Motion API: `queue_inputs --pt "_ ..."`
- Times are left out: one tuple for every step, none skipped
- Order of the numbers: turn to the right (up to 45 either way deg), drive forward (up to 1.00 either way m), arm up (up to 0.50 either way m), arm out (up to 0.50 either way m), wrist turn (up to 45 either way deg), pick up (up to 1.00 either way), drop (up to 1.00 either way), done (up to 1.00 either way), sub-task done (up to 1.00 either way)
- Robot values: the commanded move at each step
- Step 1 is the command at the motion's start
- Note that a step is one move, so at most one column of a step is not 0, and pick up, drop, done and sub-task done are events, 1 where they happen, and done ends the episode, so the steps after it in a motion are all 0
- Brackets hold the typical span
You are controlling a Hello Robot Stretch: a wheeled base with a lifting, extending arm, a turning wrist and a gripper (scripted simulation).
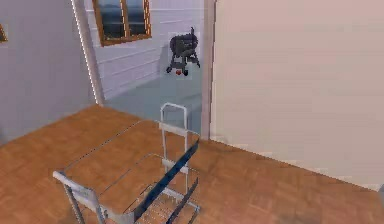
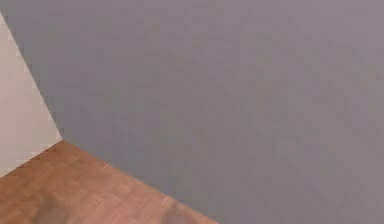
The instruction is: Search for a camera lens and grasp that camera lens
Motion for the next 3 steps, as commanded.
queue_inputs --pt "45.0 0.00 0.00 0.00 0.0 0.00 0.00 0.00 0.00" --pt "45.0 0.00 0.00 0.00 0.0 0.00 0.00 0.00 0.00" --pt "15.0 0.00 0.00 0.00 0.0 0.00 0.00 0.00 0.00"
